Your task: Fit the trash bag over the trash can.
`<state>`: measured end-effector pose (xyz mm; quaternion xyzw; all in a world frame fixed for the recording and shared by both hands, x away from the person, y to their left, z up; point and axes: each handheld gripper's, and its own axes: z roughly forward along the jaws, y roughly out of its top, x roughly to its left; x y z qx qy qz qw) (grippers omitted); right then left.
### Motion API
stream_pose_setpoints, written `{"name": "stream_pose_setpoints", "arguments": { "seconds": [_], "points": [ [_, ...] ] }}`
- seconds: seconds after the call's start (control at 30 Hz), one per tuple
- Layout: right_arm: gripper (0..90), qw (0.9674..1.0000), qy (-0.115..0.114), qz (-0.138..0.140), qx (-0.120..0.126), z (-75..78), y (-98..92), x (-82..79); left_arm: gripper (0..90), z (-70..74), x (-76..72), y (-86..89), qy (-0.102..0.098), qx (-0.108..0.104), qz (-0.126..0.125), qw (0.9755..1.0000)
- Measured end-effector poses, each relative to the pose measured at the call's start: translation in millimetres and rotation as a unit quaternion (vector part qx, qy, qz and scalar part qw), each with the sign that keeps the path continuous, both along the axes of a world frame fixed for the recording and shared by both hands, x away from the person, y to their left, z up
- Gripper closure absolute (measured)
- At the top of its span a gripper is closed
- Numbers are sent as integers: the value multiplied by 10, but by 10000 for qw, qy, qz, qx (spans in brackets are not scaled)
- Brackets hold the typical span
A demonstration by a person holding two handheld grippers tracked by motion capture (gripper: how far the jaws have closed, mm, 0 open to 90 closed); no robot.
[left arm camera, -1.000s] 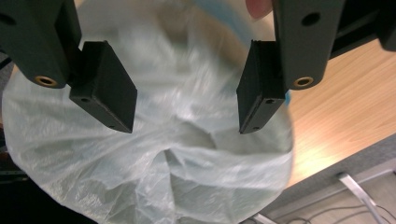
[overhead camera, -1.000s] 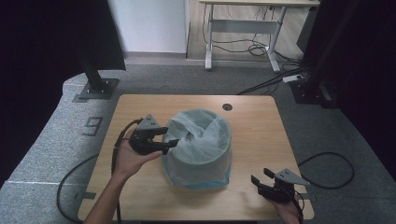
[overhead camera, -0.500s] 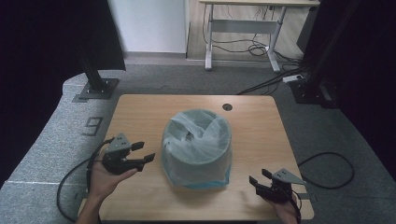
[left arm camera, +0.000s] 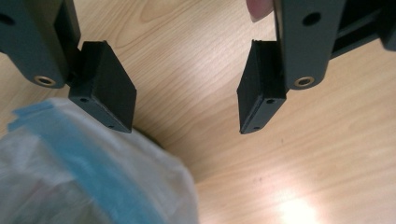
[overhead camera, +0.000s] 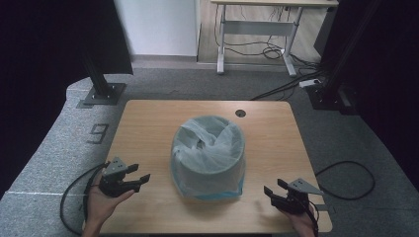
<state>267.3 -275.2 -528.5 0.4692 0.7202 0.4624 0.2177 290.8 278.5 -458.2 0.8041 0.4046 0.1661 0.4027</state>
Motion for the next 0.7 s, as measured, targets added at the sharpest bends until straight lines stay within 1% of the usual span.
{"name": "stream_pose_setpoints", "arguments": {
  "seconds": [0.1,0.23,0.4,0.57,0.7],
  "points": [
    [325,10000,18,-7,-9,-8,-6,5,371,-92,14,62,105,-62,92,9999],
    [325,10000,65,-7,-18,-24,-7,14,370,-167,14,128,169,-115,175,9996],
    [325,10000,87,3,-43,-33,5,21,370,-222,22,189,249,-82,236,9994],
    [325,9999,95,-5,-42,-34,-3,22,369,-247,21,200,268,-107,190,9994],
    [325,10000,86,-16,-39,-35,-14,20,367,-281,39,180,340,-127,127,9993]
  ]
}}
